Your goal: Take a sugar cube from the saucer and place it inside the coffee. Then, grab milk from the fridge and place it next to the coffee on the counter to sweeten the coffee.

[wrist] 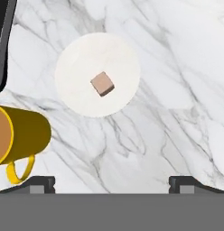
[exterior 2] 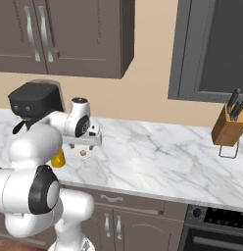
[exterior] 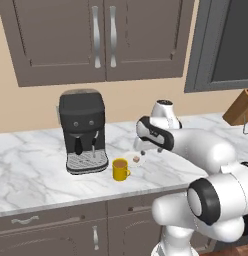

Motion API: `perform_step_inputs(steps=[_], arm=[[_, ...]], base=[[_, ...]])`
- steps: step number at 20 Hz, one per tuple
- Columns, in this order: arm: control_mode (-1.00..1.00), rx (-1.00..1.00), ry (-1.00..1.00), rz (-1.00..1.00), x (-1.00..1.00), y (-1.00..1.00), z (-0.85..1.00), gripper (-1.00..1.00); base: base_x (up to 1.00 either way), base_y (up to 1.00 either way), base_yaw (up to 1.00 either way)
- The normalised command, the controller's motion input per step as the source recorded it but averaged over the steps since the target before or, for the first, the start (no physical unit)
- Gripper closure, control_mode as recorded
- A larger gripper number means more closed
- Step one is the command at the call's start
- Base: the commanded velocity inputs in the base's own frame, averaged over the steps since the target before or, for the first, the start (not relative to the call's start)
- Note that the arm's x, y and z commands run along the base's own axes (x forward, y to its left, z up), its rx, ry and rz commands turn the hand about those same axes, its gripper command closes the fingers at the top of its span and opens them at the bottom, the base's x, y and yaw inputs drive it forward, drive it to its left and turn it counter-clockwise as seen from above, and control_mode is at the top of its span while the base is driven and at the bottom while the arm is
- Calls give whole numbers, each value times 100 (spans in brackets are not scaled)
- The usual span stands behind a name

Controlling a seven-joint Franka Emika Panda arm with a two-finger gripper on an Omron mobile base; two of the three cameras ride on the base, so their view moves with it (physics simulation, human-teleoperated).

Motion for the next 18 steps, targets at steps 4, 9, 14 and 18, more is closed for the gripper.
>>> perform_step_inputs(steps=[4,9,14,18], arm=[[-100,0,0,11,29,15,-23,-100],[-100,0,0,8,29,11,-34,-100],[-100,0,0,5,27,5,-32,-100],[-100,0,0,5,17,4,-25,-100]], base=[[0,0,0],[0,0,0],[0,0,0],[0,0,0]])
